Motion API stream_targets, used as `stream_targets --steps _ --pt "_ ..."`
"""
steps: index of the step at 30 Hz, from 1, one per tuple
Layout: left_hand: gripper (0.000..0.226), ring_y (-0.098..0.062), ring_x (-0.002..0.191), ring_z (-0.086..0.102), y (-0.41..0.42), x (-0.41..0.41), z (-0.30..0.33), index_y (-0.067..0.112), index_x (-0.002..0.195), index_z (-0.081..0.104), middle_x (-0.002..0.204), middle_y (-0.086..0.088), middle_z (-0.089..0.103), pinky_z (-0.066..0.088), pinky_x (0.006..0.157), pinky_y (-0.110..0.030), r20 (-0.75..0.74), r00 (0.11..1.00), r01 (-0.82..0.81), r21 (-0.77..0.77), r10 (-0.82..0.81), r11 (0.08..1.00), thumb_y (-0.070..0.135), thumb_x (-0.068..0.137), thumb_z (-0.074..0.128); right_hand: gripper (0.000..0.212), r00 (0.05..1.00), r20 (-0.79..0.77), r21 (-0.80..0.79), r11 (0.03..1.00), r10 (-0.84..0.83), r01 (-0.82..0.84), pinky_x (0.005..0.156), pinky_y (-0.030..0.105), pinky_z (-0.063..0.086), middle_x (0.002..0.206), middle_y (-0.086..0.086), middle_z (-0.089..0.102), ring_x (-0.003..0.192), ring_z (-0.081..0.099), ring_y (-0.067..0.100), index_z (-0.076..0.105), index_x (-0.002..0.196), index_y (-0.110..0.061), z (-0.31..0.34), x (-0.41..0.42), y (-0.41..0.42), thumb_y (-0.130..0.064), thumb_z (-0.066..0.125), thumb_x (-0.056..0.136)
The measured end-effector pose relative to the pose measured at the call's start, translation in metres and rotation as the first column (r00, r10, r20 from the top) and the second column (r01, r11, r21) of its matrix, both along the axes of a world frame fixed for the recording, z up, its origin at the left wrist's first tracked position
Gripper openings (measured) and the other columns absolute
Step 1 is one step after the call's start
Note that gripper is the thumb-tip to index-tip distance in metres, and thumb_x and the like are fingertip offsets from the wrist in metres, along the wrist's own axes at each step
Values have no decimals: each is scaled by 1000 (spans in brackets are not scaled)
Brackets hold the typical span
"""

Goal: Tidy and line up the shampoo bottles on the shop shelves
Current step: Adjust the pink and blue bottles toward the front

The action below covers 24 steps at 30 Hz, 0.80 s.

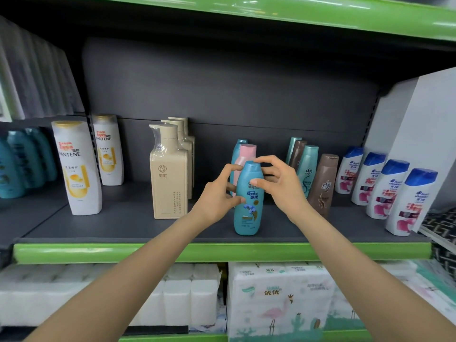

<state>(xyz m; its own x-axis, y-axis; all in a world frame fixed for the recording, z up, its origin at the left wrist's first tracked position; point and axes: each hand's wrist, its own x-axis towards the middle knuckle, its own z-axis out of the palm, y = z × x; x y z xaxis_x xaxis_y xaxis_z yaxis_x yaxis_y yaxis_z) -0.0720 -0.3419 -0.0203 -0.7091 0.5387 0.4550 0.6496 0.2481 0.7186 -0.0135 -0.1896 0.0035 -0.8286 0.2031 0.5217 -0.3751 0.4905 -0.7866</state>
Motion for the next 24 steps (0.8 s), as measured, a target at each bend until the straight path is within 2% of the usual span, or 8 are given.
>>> stream_targets --steps 4,9,12,15,19,24 --pt "60 -16 83 67 1 -3 -2 28 130 35 98 -7 64 56 77 -30 6 1000 -5 7 5 1000 10 83 68 39 1000 3 2 1000 -13 13 84 36 56 105 5 68 95 66 15 58 106 -30 0 -2 1 -4 70 79" --pt "58 -12 81 65 0 -3 -1 27 131 35 97 -2 61 52 72 -20 9 1000 -4 -20 4 1000 12 84 66 40 1000 10 12 1000 -8 8 85 38 56 106 3 68 97 66 15 57 108 -31 -2 -2 2 -6 71 79" --pt "51 -12 82 64 -1 -3 2 26 129 37 101 -4 62 52 71 -19 10 1000 7 -31 -7 999 15 87 64 35 1000 13 19 1000 20 -20 86 38 55 106 2 69 97 66 15 59 108 -29 0 0 5 -9 69 81" --pt "38 -12 89 63 -2 -6 10 24 123 44 107 -2 60 52 76 -22 -4 1000 0 2 0 1000 19 89 61 25 998 3 -51 997 56 -55 88 36 54 106 2 69 101 65 13 62 110 -29 3 2 10 -17 64 88" --pt "22 -16 98 62 -3 -18 27 21 115 54 111 -5 63 52 87 -33 -68 997 -25 56 29 998 16 93 53 18 1000 -30 -82 997 -6 3 89 30 50 108 -7 67 106 61 9 62 103 -36 13 -3 17 -25 50 96" --pt "17 -14 92 64 4 -21 49 25 108 59 101 -4 66 50 82 -30 -58 997 -37 78 42 996 19 95 49 23 992 -21 10 992 -128 128 94 36 50 111 -2 65 106 59 13 62 115 -25 22 -31 33 -21 53 94"
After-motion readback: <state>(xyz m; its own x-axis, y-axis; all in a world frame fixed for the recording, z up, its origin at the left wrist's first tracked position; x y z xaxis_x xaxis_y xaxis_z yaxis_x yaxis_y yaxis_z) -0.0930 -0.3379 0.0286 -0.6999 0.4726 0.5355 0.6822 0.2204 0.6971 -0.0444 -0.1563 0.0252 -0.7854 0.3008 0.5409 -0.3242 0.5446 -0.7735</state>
